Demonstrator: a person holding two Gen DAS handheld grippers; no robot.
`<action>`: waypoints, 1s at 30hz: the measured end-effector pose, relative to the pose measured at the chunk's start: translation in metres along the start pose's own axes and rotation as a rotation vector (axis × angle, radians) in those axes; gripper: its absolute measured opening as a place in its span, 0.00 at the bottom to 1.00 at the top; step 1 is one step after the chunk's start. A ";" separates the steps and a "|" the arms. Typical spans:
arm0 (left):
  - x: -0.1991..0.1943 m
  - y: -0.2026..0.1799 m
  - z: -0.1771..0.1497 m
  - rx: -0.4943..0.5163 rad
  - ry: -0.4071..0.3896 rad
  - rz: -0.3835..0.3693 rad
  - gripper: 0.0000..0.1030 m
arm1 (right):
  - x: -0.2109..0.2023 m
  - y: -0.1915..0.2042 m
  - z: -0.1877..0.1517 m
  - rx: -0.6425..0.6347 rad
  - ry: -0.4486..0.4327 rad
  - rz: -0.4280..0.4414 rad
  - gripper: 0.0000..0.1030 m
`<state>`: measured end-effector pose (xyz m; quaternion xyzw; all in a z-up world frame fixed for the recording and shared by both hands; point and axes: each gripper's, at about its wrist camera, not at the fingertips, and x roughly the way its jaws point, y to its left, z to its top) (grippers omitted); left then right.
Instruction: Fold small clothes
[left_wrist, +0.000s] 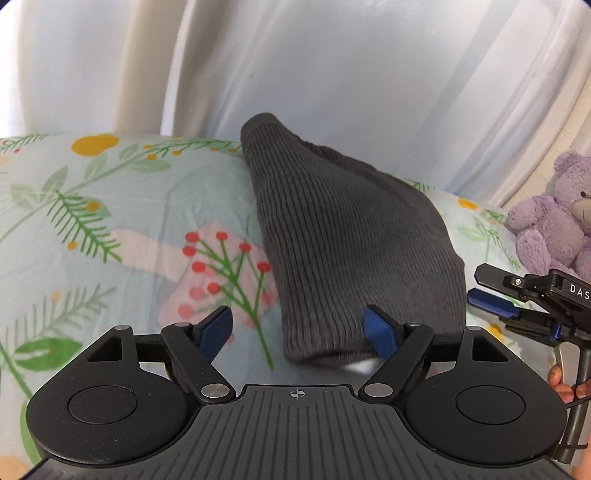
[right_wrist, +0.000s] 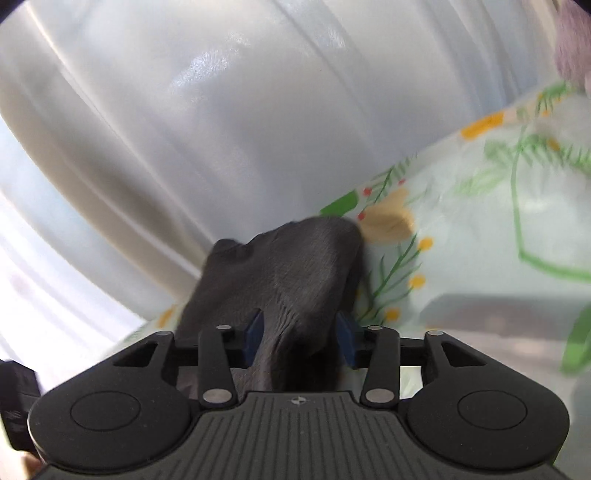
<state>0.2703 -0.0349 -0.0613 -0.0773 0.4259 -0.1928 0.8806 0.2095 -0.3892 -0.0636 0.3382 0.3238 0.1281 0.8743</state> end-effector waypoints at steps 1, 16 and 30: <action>-0.001 0.000 -0.005 0.000 0.011 -0.001 0.81 | -0.001 -0.004 -0.009 0.042 0.027 0.035 0.49; 0.001 0.030 0.004 -0.088 0.115 -0.067 0.80 | 0.008 0.002 -0.027 -0.070 0.090 -0.106 0.09; 0.028 0.065 0.082 -0.335 0.098 -0.317 0.79 | 0.052 -0.070 0.047 0.299 0.178 0.092 0.62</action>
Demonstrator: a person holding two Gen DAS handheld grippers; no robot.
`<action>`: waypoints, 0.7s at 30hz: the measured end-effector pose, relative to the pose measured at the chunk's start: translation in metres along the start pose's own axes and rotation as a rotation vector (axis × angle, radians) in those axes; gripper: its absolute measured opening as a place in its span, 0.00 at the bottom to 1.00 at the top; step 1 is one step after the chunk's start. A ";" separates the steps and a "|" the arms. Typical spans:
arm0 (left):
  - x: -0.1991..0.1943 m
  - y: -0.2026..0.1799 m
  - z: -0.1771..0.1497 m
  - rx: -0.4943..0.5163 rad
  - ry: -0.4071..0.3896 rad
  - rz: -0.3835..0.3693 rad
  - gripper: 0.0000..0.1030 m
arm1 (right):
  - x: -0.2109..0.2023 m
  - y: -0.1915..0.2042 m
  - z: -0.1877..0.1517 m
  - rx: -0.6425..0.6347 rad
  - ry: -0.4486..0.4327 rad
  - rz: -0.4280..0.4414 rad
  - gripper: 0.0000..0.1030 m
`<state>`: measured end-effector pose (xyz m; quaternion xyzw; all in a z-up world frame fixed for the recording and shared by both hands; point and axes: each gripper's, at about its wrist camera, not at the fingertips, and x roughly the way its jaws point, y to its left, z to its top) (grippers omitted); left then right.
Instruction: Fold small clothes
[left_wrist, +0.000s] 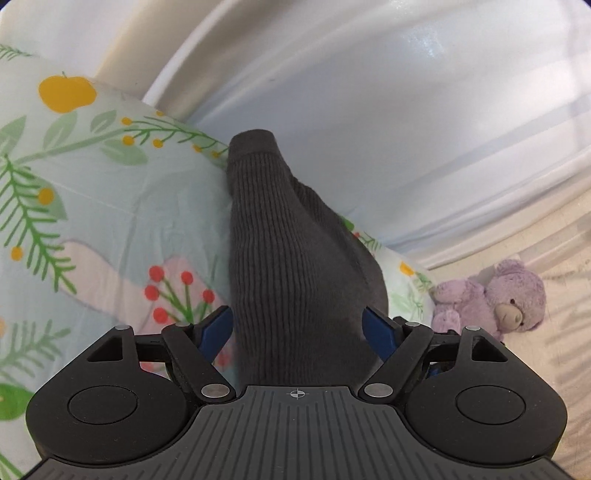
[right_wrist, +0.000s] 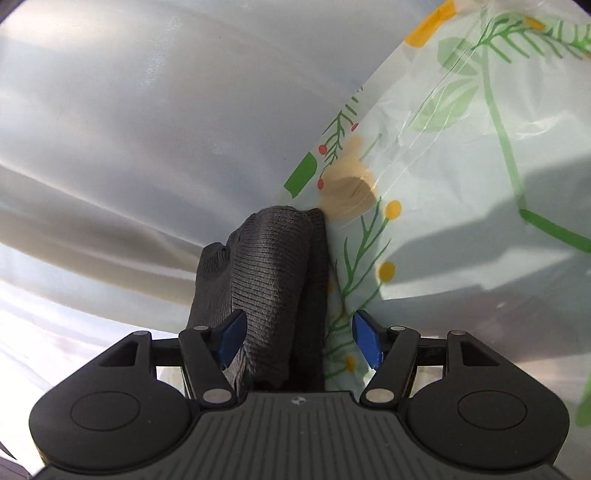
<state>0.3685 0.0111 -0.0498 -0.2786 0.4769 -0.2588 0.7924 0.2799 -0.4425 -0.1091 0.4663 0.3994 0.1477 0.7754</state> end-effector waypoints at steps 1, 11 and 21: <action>0.008 0.003 0.005 -0.014 0.007 0.017 0.78 | 0.005 0.001 0.003 0.002 0.009 0.004 0.62; 0.068 0.025 0.026 -0.124 0.084 -0.023 0.72 | 0.044 0.013 0.023 -0.026 0.111 0.022 0.60; 0.069 0.019 0.026 -0.056 0.071 -0.013 0.51 | 0.055 0.020 0.023 -0.056 0.134 0.052 0.40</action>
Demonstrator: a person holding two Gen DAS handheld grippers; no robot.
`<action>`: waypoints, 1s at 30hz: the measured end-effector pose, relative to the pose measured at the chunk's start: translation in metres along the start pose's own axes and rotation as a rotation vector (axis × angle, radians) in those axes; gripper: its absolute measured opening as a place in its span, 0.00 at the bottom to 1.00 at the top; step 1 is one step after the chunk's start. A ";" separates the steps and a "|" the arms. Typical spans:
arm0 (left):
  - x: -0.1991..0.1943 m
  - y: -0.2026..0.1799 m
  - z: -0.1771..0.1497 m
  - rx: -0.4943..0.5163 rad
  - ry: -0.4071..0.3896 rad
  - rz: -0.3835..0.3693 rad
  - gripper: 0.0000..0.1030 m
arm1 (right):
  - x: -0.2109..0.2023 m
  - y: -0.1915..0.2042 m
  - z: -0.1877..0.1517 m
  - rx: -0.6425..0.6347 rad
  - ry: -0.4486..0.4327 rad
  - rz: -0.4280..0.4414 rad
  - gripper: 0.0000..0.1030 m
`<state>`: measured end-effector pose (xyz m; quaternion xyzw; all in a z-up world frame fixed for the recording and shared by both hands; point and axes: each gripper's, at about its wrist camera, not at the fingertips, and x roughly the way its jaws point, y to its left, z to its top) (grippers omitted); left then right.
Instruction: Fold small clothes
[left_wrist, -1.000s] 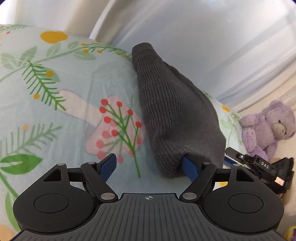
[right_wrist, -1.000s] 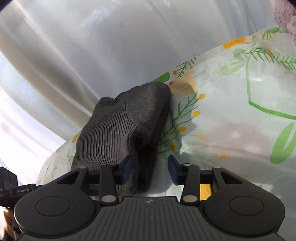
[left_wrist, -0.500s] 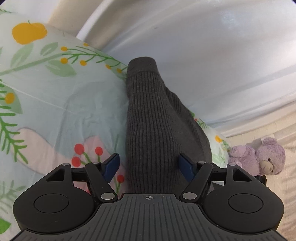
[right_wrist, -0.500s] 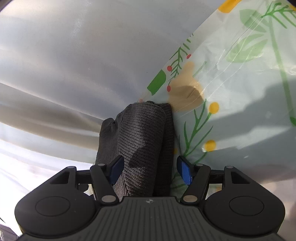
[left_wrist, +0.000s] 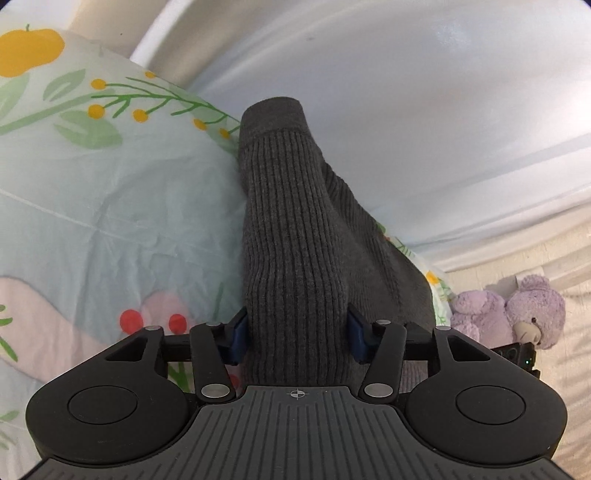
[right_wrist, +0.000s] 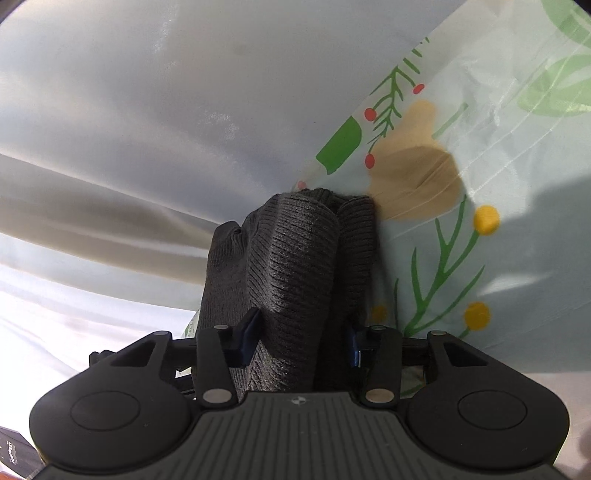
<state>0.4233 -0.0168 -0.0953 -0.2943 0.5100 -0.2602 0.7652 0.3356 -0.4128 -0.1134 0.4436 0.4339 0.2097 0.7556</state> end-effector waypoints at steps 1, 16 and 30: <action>-0.001 -0.003 -0.001 0.012 -0.006 0.003 0.49 | 0.001 0.006 -0.001 -0.032 -0.005 -0.015 0.39; -0.064 -0.049 -0.022 0.176 -0.096 0.031 0.46 | 0.002 0.089 -0.021 -0.269 -0.019 -0.096 0.32; -0.145 -0.037 -0.072 0.161 -0.144 0.220 0.47 | 0.033 0.149 -0.082 -0.342 0.137 -0.055 0.32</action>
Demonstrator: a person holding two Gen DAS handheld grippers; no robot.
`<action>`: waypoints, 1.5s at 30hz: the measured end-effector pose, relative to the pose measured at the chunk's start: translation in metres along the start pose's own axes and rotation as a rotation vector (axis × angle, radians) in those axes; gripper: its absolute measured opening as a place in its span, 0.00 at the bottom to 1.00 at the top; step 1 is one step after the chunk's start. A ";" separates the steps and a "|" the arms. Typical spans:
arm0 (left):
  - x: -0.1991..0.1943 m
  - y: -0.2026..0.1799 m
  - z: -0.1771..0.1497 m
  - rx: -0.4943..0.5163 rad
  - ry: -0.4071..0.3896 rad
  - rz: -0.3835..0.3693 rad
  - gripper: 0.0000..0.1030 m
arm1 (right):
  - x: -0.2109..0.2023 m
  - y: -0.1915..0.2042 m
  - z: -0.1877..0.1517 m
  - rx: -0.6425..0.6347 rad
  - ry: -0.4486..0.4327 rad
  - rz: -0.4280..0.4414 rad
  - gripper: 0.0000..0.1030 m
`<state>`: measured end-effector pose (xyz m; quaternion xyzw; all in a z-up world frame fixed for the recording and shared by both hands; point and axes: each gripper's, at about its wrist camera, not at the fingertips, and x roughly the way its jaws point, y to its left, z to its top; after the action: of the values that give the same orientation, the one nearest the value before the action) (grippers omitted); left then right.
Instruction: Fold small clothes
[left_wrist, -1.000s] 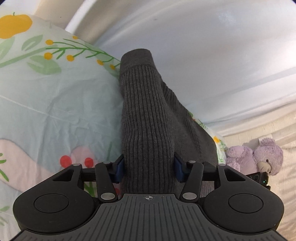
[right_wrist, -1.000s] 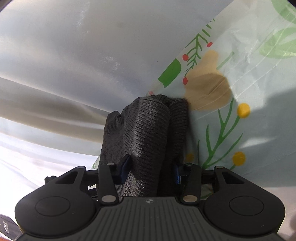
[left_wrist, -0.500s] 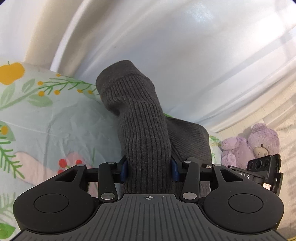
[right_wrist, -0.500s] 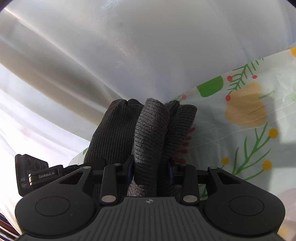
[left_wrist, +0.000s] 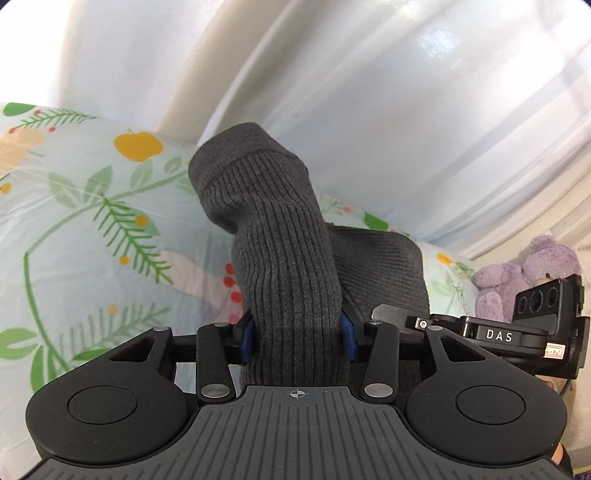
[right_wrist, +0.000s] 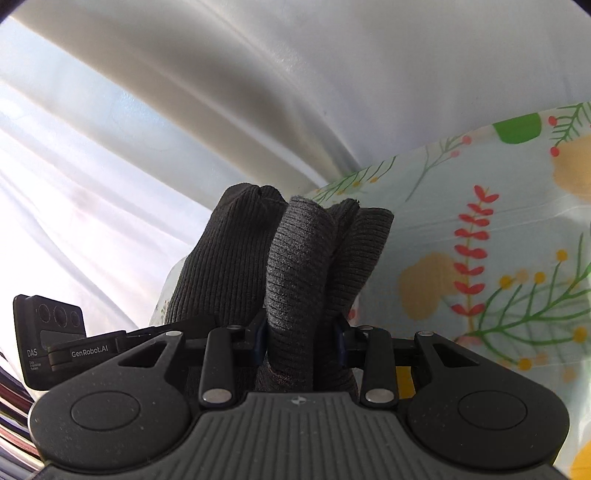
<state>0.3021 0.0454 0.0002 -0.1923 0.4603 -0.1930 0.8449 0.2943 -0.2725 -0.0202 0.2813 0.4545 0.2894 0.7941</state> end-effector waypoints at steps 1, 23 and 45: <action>-0.002 0.002 -0.003 -0.003 0.003 0.015 0.47 | 0.005 0.004 -0.004 -0.004 0.012 -0.002 0.32; 0.008 -0.009 -0.035 0.159 -0.049 0.307 0.55 | 0.050 0.039 -0.036 -0.136 0.064 -0.251 0.37; 0.001 0.008 -0.042 0.181 -0.106 0.447 0.70 | 0.048 0.067 -0.051 -0.442 -0.167 -0.595 0.64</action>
<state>0.2679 0.0456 -0.0255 -0.0188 0.4275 -0.0315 0.9033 0.2561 -0.1834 -0.0216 -0.0183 0.3764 0.1132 0.9193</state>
